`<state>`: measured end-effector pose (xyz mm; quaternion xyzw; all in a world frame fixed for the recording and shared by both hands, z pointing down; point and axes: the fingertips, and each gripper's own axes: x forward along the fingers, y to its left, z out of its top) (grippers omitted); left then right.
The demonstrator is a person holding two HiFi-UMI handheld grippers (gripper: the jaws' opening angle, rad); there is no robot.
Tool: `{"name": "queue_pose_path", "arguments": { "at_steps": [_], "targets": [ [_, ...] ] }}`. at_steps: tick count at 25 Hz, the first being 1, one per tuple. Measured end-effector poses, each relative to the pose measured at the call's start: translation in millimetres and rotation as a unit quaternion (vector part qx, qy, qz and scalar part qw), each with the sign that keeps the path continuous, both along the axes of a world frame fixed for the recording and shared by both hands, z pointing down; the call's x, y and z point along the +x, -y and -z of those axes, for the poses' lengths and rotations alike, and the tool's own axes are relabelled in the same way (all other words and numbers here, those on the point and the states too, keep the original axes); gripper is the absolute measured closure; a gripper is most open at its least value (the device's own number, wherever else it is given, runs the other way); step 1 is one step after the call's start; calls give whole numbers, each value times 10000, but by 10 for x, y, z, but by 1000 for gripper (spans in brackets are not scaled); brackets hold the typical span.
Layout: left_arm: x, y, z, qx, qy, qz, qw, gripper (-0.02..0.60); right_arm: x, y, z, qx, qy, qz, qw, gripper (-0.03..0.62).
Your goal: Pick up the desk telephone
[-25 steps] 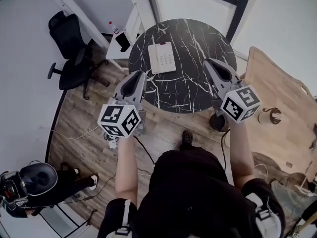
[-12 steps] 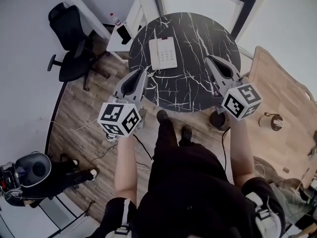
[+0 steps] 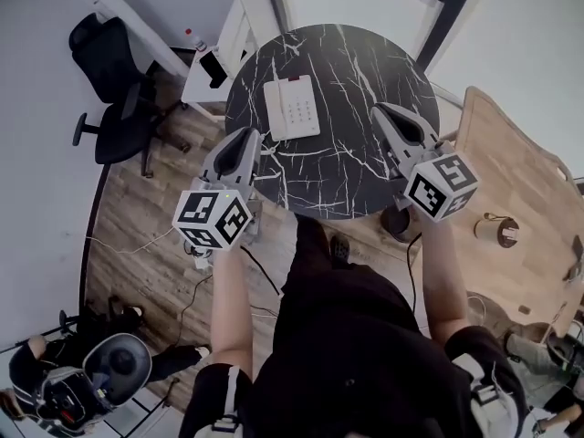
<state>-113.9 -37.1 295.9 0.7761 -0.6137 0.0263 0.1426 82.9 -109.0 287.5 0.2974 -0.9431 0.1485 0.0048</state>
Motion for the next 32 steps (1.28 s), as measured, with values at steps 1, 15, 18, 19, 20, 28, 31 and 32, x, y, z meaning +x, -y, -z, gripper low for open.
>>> {"name": "queue_pose_path", "arguments": {
  "at_steps": [1, 15, 18, 19, 20, 28, 31, 32],
  "targets": [
    [-30, 71, -3, -4, -6, -28, 10000, 537, -34, 62, 2, -4, -12, -15, 10000, 562],
    [-609, 1150, -181, -111, -270, -563, 9980, 537, -707, 904, -15, -41, -456, -218, 9987, 562],
    [-728, 1340, -313, -219, -404, -670, 9967, 537, -861, 1021, -87, -111, -549, -256, 9981, 562],
    [-759, 1390, -366, -271, -436, -718, 9961, 537, -908, 1051, -128, -153, -581, -268, 9978, 562],
    [-789, 1437, -420, -323, -463, -767, 9955, 537, -951, 1080, -177, -202, -618, -283, 9975, 562],
    [-959, 1700, -928, -774, -684, -1093, 9886, 535, -1169, 1187, -622, -680, -916, -506, 9922, 562],
    [-951, 1705, -1099, -958, -788, -1199, 9850, 535, -1209, 1165, -806, -887, -1022, -544, 9893, 560],
    [-939, 1699, -1144, -1012, -820, -1240, 9837, 535, -1216, 1158, -859, -943, -1055, -556, 9884, 560]
  ]
}}
